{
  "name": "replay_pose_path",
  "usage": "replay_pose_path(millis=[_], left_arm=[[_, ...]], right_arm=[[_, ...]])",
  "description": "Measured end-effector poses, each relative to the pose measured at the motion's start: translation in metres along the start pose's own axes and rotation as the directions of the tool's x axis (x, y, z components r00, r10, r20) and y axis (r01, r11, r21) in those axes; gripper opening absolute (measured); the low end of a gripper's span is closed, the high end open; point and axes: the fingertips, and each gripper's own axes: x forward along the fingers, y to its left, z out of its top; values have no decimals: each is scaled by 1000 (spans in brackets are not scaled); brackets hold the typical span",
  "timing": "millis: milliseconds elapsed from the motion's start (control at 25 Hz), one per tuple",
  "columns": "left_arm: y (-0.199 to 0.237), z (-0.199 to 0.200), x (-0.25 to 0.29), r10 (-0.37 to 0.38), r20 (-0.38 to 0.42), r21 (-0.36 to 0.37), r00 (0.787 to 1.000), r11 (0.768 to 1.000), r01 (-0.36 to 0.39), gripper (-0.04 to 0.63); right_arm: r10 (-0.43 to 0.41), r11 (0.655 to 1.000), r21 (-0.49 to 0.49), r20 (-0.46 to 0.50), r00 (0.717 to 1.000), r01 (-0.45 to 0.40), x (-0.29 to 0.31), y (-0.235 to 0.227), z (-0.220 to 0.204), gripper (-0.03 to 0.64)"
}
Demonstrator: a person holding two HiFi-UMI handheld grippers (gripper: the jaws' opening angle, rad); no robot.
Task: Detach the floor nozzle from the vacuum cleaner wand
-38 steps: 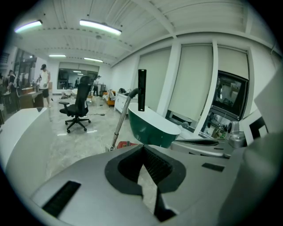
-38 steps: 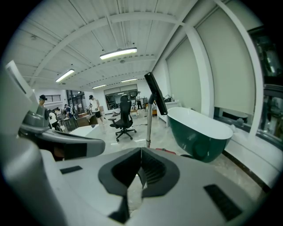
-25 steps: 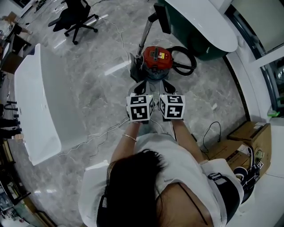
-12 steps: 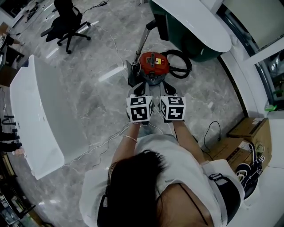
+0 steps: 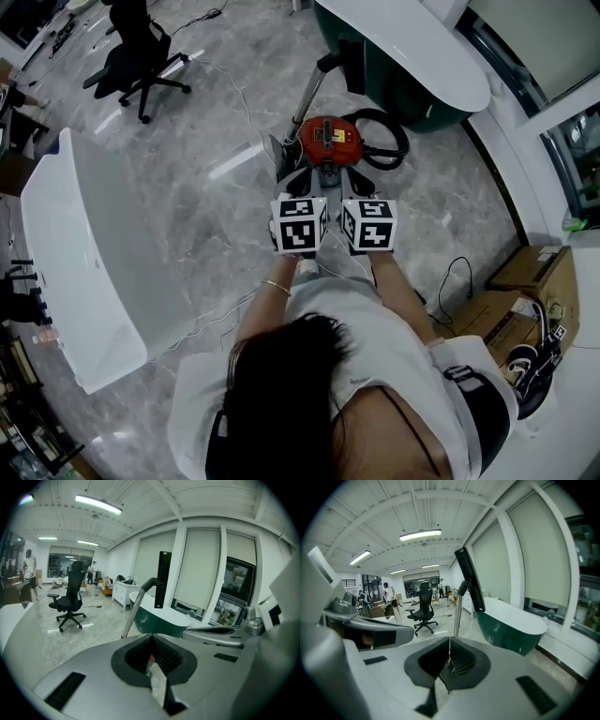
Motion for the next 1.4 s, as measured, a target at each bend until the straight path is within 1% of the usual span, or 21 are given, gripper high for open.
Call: replay_pose_path(millis=[280,480,800,1040,1400], left_arm=[[7,2,7,-18,-7,15,1000,1000,18,3],[9,0,7,-24,-6,15,1000,1000,24,3],[14,8,10,-15,5,10,1000,1000,15,3],[12,8,16,-19,-1,34,1000,999,19,3],[13,20,30,-1,5,24,1000,1000,1,3]], right_arm=[[-10,1000,13,15,1000,9,9,4,5,15],[-16,999,29,0,1000,16,11,1,0,15],[-21,999,40,2,1000,21,15,-1,4,15],[-20,998,56,12,1000,20,18,-9,8,15],[-13,999,34,28,1000,12,31,-20,25,15]])
